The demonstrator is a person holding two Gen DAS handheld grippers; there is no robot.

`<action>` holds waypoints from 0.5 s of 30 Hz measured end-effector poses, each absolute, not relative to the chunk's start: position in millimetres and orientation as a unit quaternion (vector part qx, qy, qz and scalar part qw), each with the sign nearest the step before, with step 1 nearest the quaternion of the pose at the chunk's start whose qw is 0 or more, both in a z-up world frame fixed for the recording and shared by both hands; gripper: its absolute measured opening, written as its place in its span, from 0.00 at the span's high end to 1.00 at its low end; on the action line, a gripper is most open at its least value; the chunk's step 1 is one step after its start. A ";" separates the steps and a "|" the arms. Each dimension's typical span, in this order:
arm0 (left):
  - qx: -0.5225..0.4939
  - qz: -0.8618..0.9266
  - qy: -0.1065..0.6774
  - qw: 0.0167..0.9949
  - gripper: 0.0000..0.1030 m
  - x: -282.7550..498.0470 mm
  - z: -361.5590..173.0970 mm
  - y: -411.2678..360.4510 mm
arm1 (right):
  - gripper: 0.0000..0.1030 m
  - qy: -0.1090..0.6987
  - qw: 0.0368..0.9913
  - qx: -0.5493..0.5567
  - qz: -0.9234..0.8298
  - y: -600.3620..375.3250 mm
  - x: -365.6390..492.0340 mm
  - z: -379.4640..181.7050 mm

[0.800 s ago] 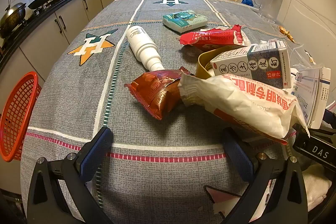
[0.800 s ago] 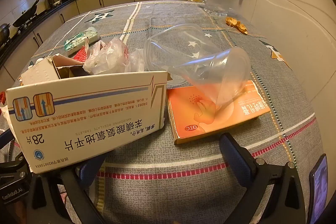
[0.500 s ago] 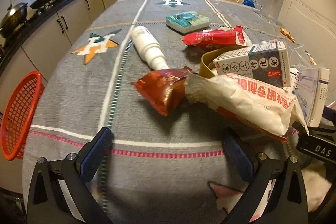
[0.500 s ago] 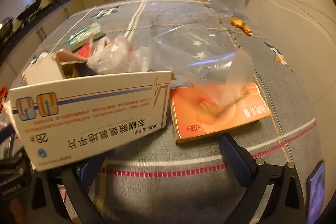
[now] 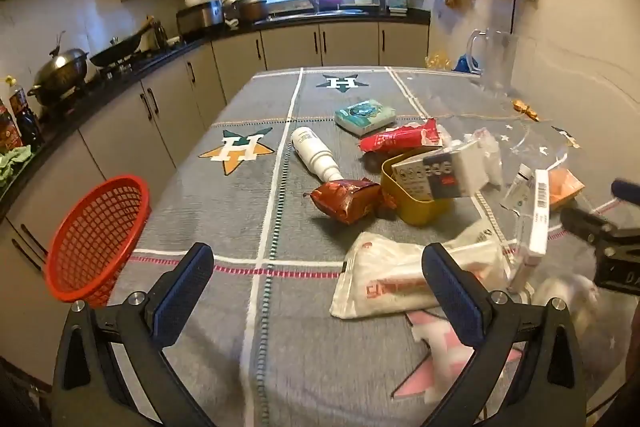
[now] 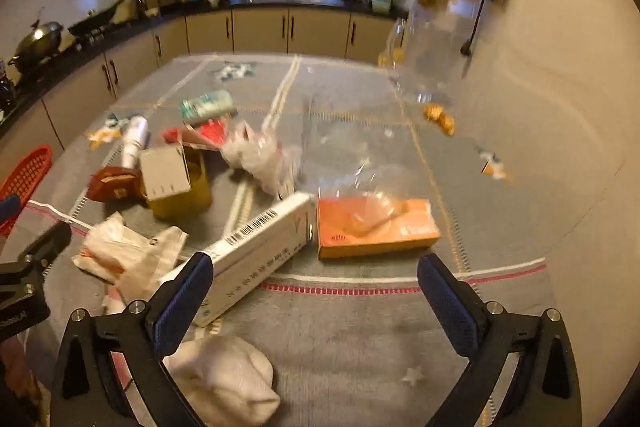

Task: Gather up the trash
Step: 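Move both tools over the table toward the white bag and cloth bundle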

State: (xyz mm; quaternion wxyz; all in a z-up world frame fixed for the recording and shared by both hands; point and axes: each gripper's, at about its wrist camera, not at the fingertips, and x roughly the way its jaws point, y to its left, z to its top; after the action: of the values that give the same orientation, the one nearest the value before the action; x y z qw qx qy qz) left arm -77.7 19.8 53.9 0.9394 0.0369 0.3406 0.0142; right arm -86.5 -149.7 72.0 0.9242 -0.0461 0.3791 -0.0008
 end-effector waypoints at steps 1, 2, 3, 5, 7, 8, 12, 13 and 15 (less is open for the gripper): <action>0.037 0.015 0.336 0.941 0.00 -83.1 54.6 20.4 | 0.00 0.369 0.928 -0.048 0.000 -151.5 -90.5 77.3; 0.038 0.017 0.330 0.943 0.00 -88.0 55.8 21.7 | 0.00 0.357 0.933 -0.051 0.000 -150.9 -97.4 82.3; 0.040 0.019 0.327 0.944 0.00 -93.3 57.8 17.6 | 0.00 0.348 0.936 -0.052 0.002 -150.8 -102.8 86.1; 0.037 0.020 0.321 0.946 0.00 -102.0 58.6 19.0 | 0.00 0.331 0.942 -0.047 0.011 -149.6 -115.7 93.2; 0.032 0.020 0.318 0.947 0.00 -109.8 59.1 20.5 | 0.00 0.320 0.946 -0.041 0.024 -146.5 -127.9 96.9; 0.031 0.021 0.316 0.948 0.00 -112.8 58.5 20.5 | 0.00 0.316 0.948 -0.037 0.029 -146.5 -134.0 97.0; 0.023 0.017 0.307 0.951 0.00 -130.2 58.3 23.5 | 0.00 0.311 0.949 -0.002 0.046 -145.6 -159.3 93.0; 0.021 0.017 0.302 0.953 0.00 -135.9 57.8 25.4 | 0.01 0.312 0.949 0.004 0.051 -146.0 -163.4 90.8; 0.021 0.020 0.294 0.955 0.00 -144.0 56.0 27.0 | 0.02 0.312 0.949 0.004 0.053 -144.0 -169.9 87.4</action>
State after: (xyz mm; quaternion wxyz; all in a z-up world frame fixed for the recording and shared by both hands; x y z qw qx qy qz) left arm -144.0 27.0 56.0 0.9554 0.0205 0.2939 0.0198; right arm -169.9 -144.0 87.4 0.9487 0.0038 0.3118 0.0531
